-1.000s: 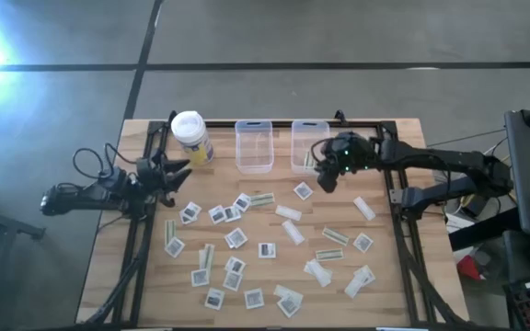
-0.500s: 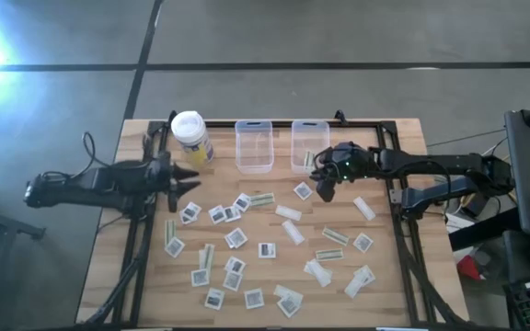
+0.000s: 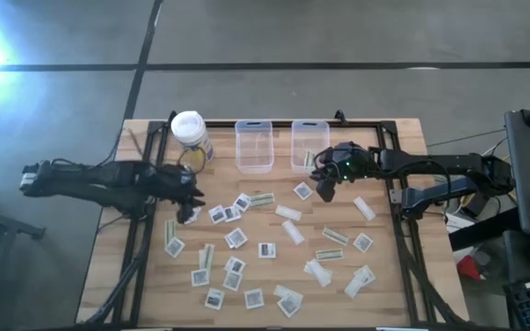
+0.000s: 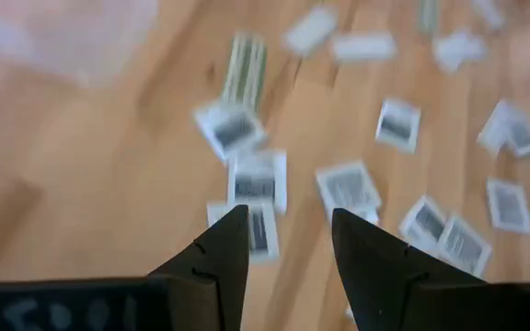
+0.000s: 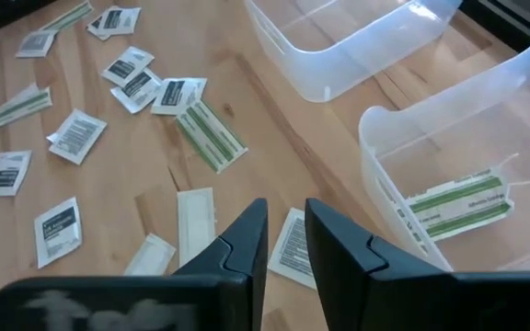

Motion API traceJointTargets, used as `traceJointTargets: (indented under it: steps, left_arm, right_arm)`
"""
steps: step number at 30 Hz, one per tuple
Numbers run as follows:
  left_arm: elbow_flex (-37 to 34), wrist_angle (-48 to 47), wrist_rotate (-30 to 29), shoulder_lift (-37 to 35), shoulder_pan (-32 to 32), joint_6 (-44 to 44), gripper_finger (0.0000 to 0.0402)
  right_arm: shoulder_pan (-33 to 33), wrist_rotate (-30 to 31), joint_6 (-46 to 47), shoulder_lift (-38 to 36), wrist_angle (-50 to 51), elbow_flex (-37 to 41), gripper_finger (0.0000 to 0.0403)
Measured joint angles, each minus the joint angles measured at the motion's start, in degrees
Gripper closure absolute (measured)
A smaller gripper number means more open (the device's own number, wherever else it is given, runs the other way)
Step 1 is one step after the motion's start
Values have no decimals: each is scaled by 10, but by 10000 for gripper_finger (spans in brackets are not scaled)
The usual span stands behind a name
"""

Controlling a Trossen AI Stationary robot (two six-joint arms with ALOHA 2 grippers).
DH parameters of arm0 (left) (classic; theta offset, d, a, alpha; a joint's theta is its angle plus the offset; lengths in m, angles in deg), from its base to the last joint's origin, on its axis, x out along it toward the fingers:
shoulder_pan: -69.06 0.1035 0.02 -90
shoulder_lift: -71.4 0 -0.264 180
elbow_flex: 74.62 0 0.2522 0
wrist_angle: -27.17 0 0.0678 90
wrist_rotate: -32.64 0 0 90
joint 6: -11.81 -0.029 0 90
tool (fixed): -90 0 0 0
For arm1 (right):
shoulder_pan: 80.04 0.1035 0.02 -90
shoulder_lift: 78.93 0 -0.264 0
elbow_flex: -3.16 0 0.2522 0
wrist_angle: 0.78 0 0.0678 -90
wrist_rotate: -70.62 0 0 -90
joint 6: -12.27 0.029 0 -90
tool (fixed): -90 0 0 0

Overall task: Pick & Place First Aid Supplies
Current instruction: Put the towelette pack into the left transparent bin

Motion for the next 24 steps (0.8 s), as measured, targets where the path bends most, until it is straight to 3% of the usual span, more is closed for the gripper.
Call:
traceJointTargets:
  steps: [6,14,24]
  left_arm:
    - [-20,-47,28,25,-15,77,252]
    - [-20,-99,24,47,-22,162,252]
    - [-20,3,-44,128,-25,100,252]
  right_arm:
    - [0,0,-4,0,1,0,335]
    - [0,0,-12,0,1,0,323]
    - [0,0,-17,0,1,0,325]
